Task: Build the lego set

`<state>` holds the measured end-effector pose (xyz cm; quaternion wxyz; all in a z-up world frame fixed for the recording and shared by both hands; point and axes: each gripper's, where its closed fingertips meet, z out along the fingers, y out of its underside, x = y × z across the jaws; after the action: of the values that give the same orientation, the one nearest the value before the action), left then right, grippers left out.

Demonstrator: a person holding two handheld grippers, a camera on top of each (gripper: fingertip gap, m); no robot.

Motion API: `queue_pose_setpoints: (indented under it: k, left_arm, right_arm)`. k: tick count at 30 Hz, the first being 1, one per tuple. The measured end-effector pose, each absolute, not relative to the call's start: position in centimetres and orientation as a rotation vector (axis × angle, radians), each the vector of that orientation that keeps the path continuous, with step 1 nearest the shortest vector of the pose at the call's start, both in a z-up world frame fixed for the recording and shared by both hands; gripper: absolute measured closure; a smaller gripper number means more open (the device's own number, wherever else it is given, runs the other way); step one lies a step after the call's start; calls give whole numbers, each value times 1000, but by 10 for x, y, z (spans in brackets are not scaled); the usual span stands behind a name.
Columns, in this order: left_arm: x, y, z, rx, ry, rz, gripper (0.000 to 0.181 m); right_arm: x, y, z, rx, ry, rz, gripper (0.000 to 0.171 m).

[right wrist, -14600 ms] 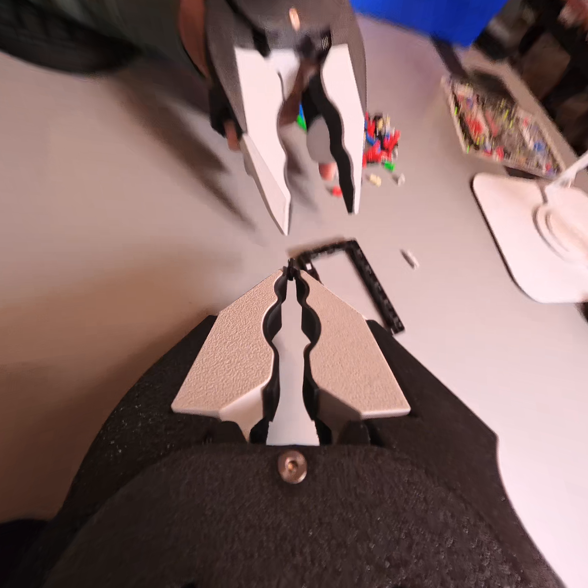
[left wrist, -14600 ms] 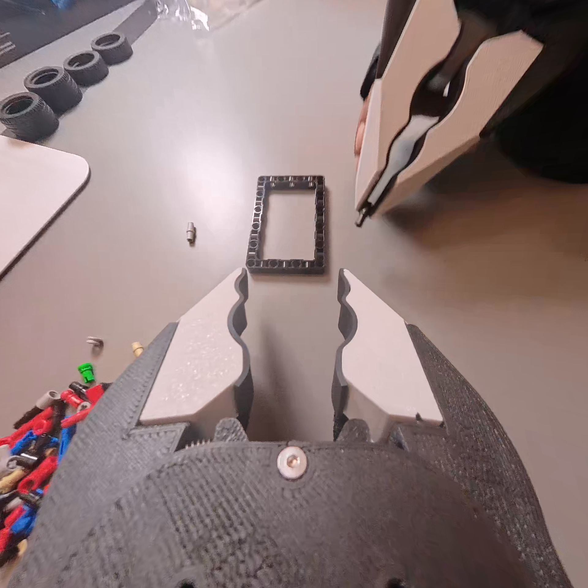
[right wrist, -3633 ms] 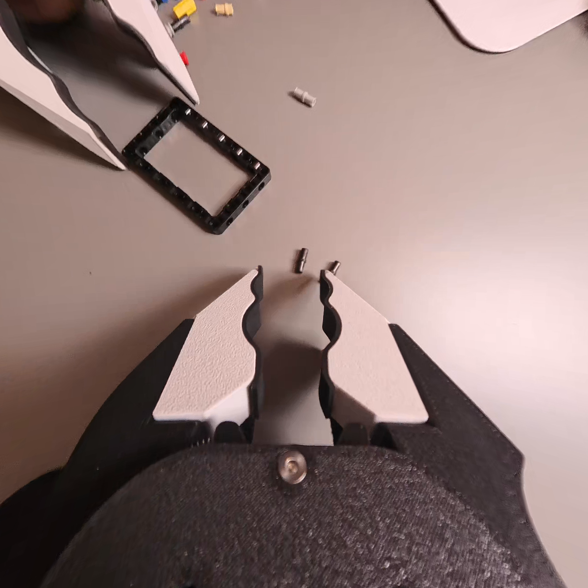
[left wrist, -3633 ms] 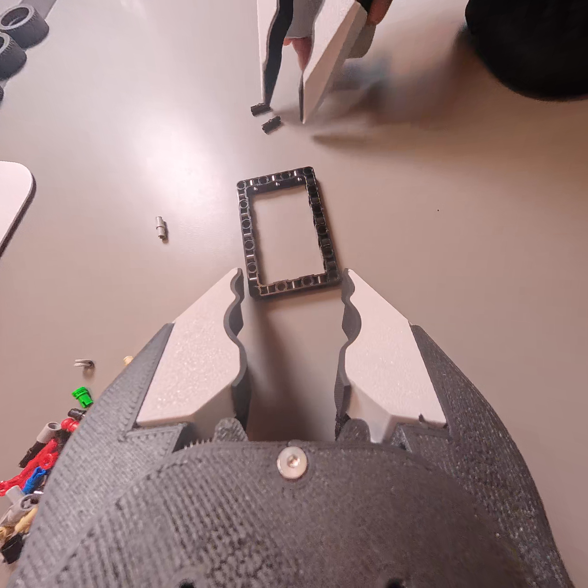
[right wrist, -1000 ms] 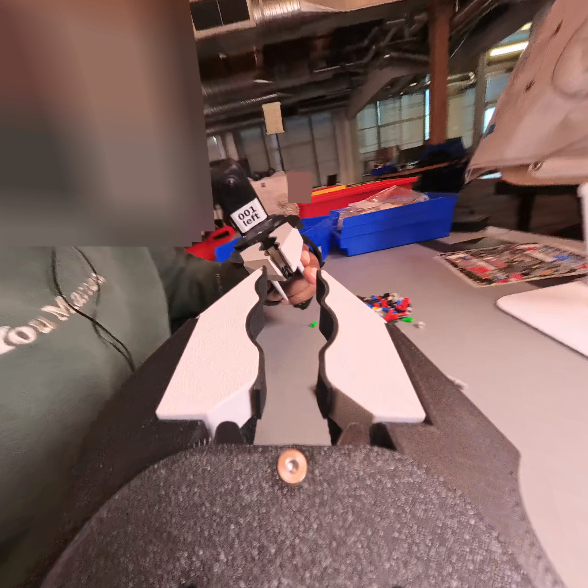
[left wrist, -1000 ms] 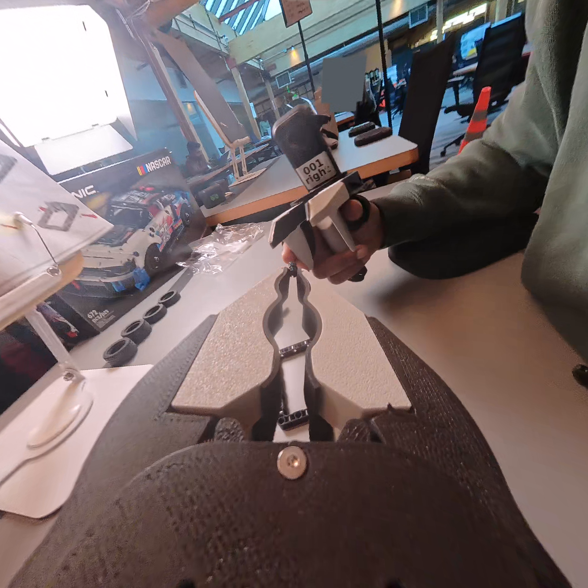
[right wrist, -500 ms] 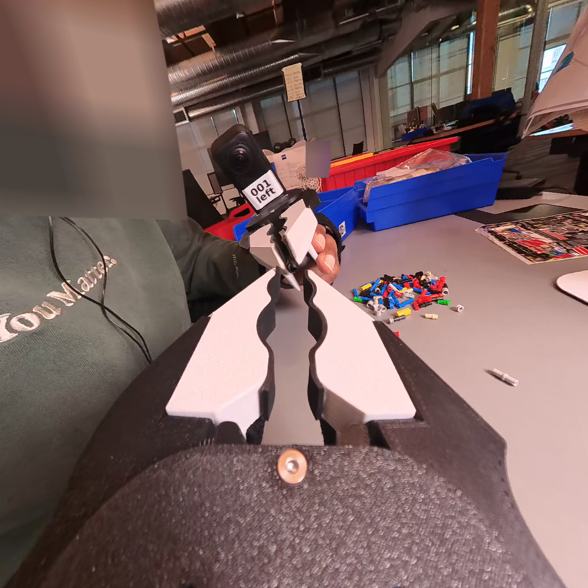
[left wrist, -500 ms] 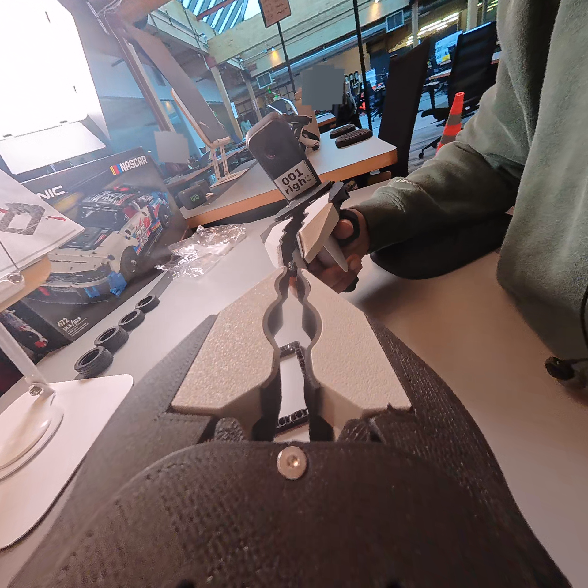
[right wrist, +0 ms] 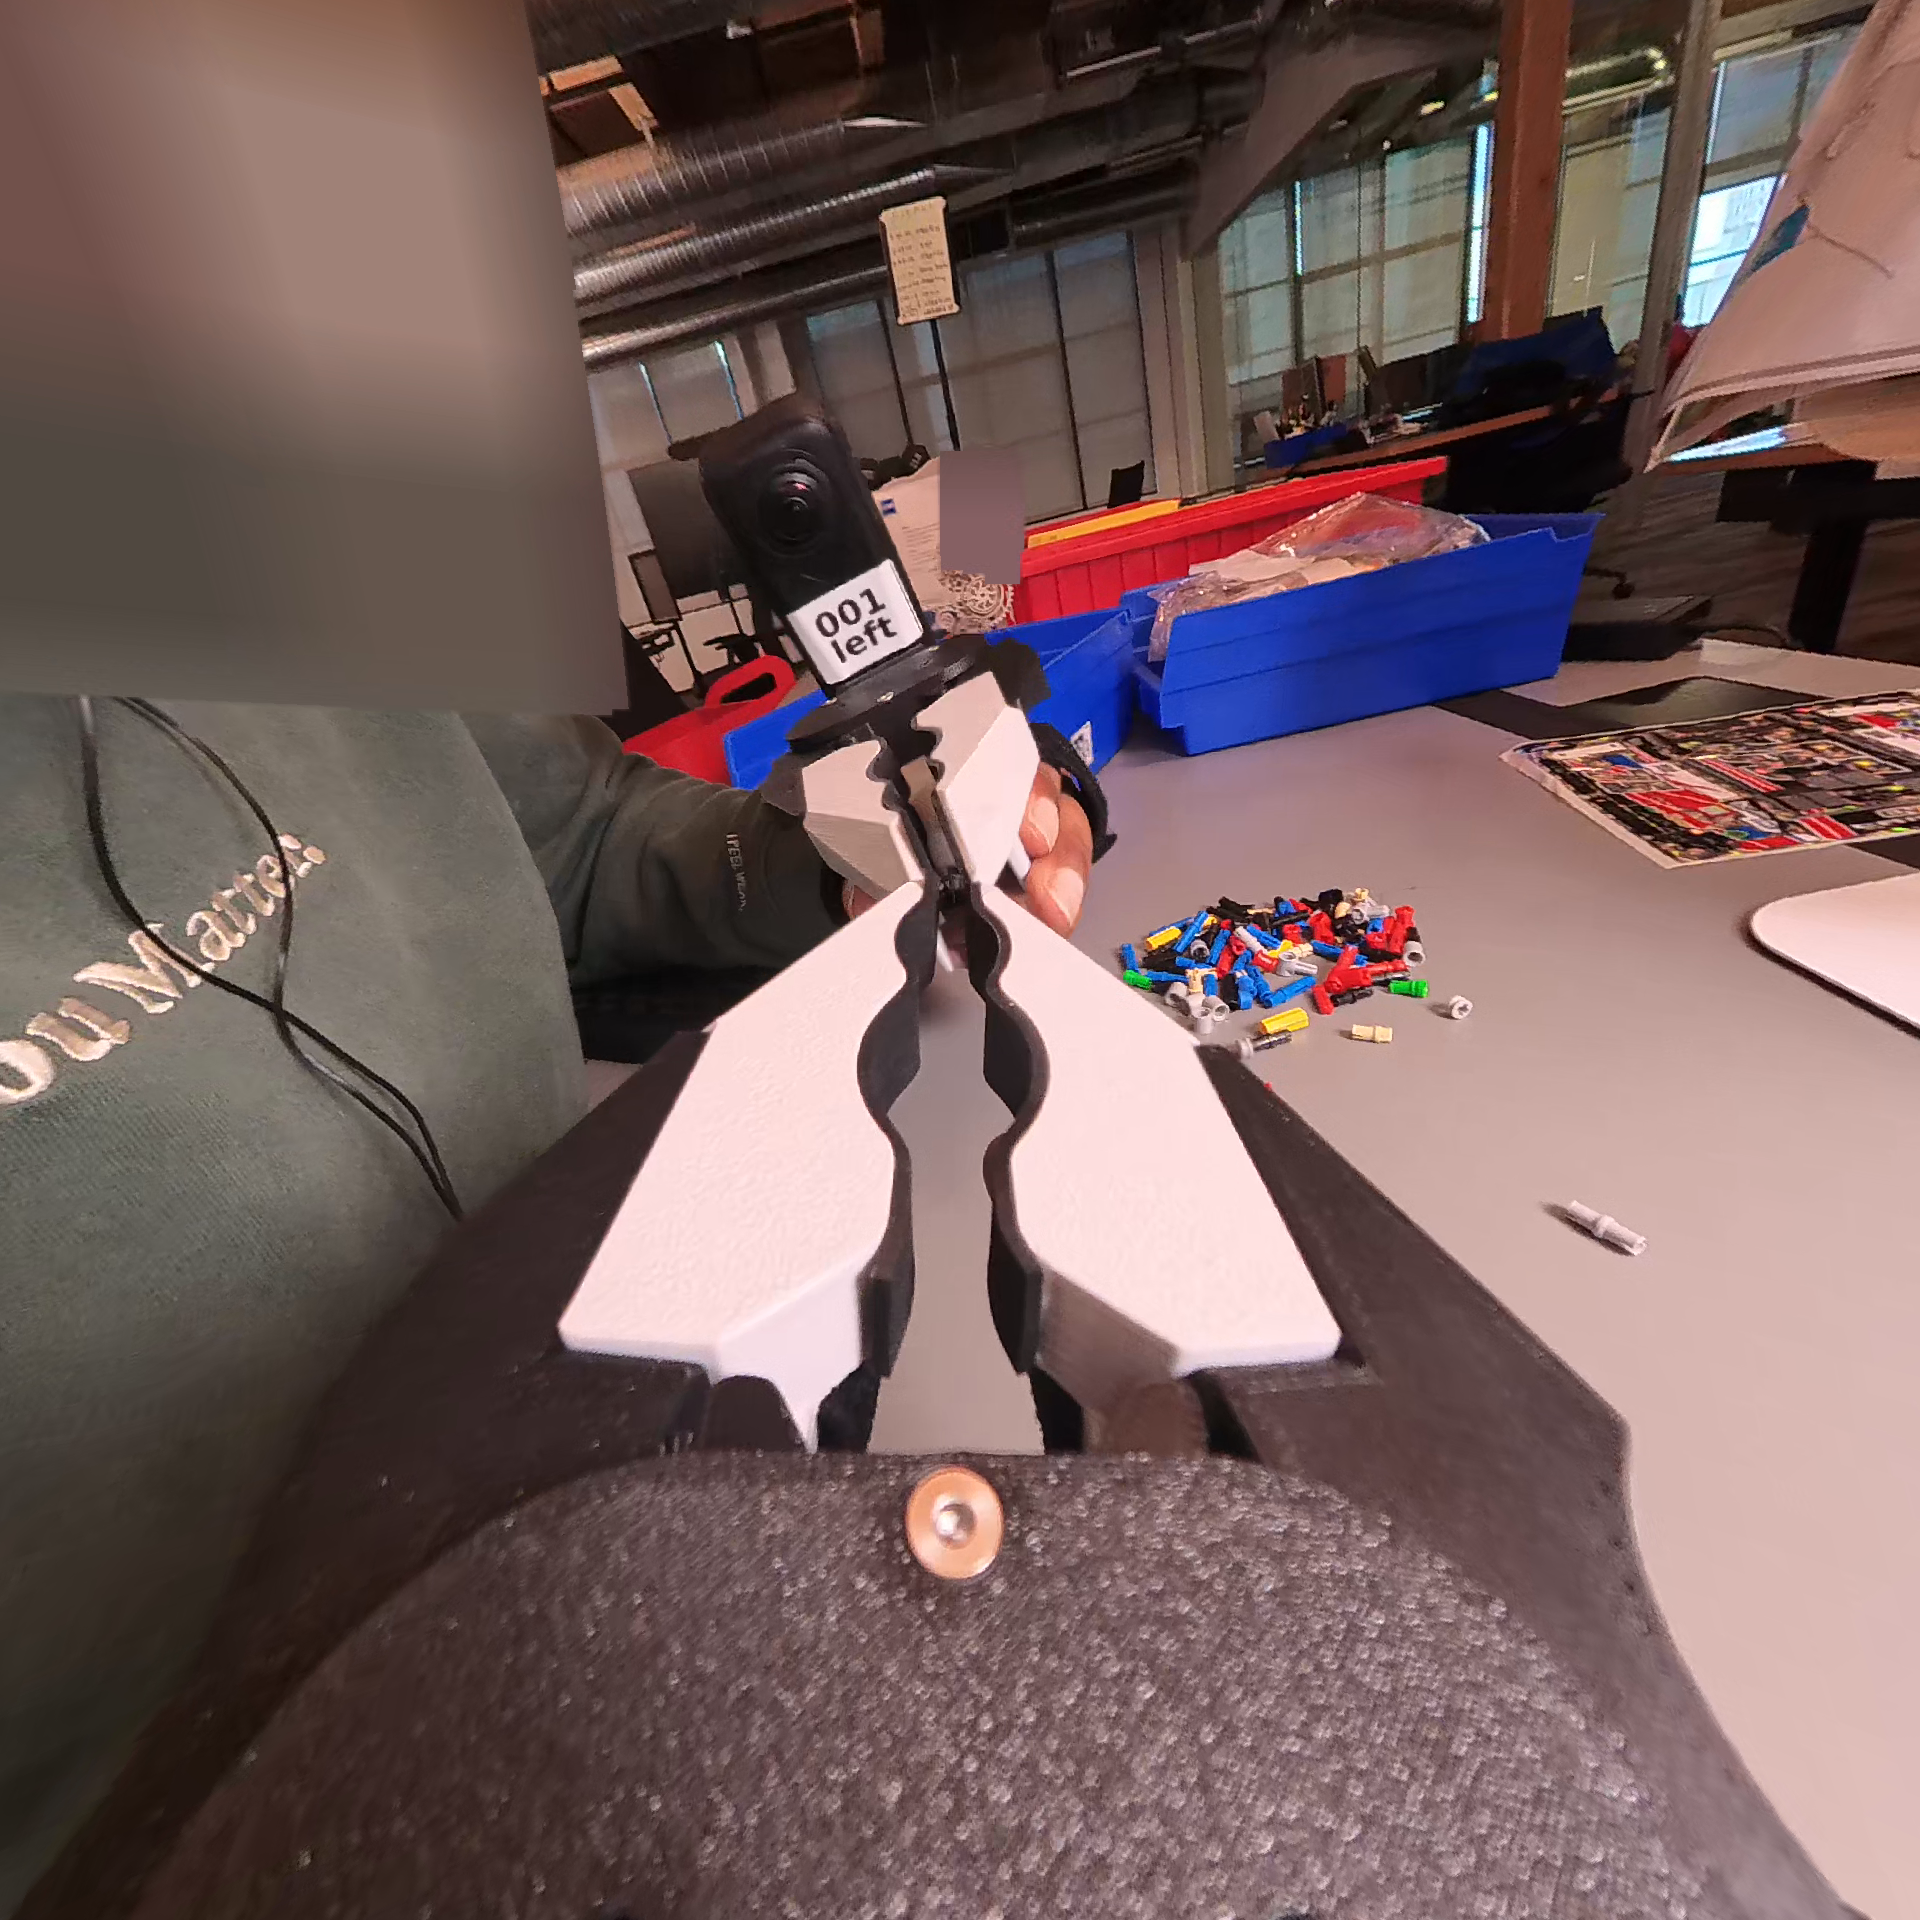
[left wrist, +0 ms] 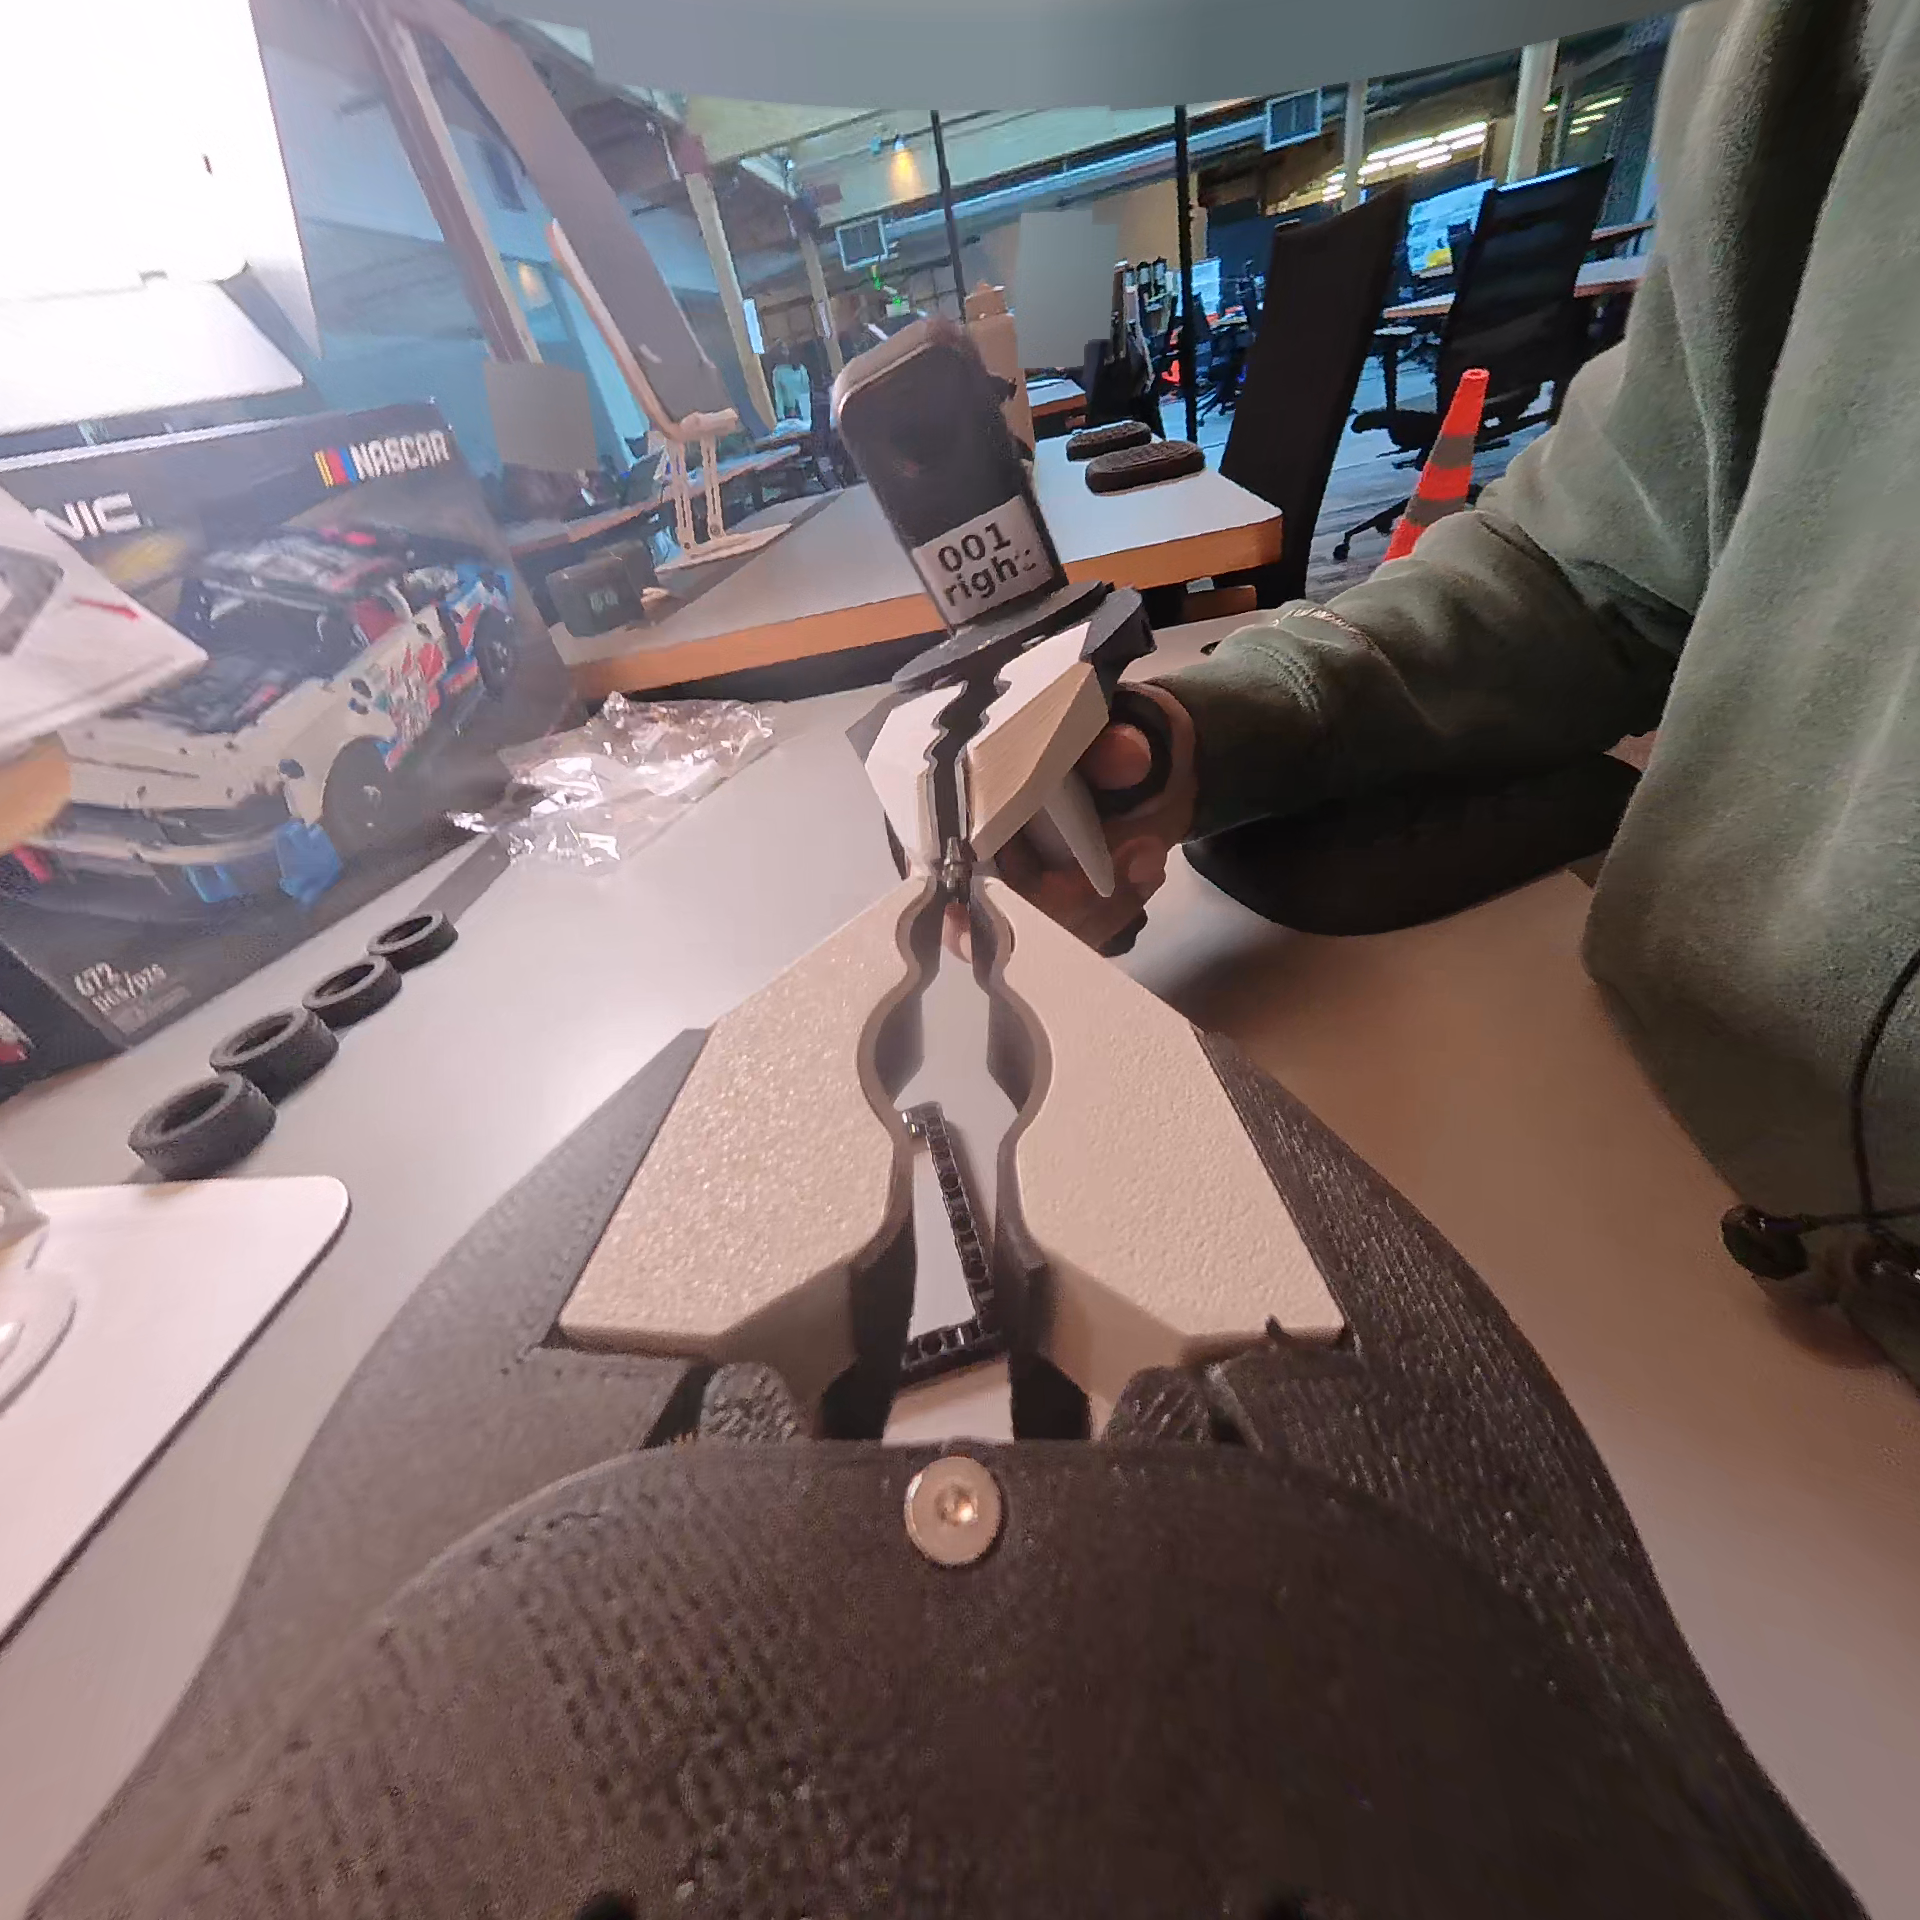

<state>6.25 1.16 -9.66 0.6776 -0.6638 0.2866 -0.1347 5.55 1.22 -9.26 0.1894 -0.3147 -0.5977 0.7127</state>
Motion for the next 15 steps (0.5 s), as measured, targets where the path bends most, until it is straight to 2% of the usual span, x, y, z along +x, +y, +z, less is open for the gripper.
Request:
queue_pose_setpoints:
  k: [5, 15]
  left_arm:
    - [52, 15, -100, -1531, 577, -330, 173]
    - [52, 15, -92, -1514, 545, -346, 172]
  right_arm:
    - [51, 21, -90, -942, -1627, 2008, 170]
    - [50, 24, -88, -940, -1600, 2011, 170]
